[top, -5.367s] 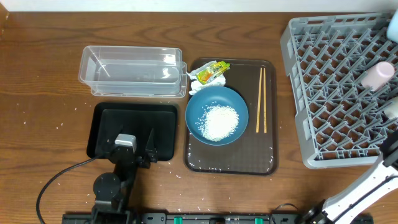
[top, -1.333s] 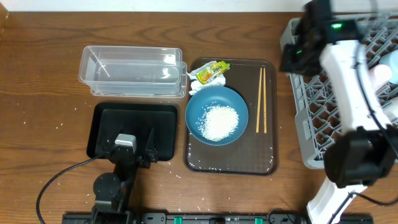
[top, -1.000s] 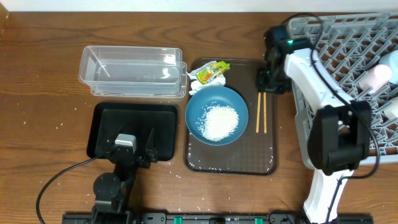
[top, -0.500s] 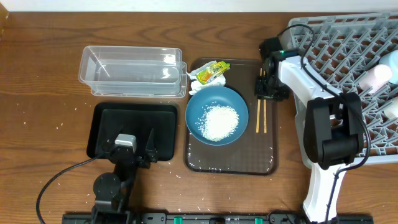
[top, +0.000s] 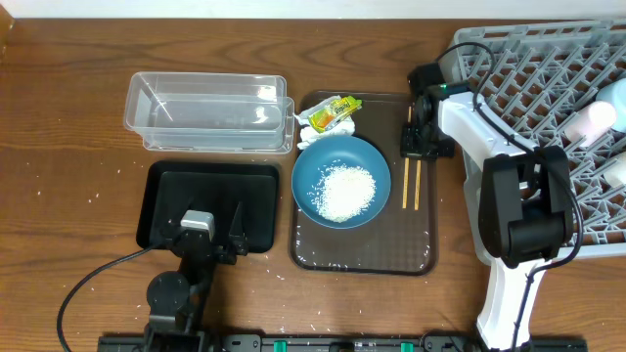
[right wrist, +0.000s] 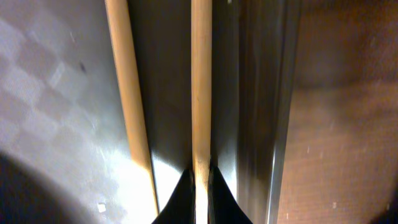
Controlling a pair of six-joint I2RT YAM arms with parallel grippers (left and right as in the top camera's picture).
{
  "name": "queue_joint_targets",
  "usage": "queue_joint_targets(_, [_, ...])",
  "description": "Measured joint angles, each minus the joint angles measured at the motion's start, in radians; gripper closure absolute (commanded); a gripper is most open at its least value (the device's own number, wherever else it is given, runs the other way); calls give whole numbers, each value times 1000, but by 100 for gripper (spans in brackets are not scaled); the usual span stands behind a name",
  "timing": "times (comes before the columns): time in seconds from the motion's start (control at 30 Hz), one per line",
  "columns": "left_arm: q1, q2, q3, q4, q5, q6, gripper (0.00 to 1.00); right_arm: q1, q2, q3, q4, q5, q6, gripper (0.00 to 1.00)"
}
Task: Sort waste into correct bins and load items into the dishwasher rack
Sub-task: 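Lower the chopstick into the dish rack and open the right gripper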
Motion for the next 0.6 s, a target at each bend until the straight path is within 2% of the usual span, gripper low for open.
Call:
queue_joint_targets(0.1, [0, 0, 0, 0, 0, 0, 10, -5, 0, 32, -64, -12, -3, 99])
queue_joint_targets(0.3, [0, 0, 0, 0, 0, 0, 10, -65, -33, 245, -147, -18, -76, 99])
queue_joint_targets(0.43, [0, 0, 0, 0, 0, 0, 10, -143, -111, 349, -134, -18, -173, 99])
queue_joint_targets(0.6, [0, 0, 0, 0, 0, 0, 10, -250, -190, 381, -80, -17, -301, 99])
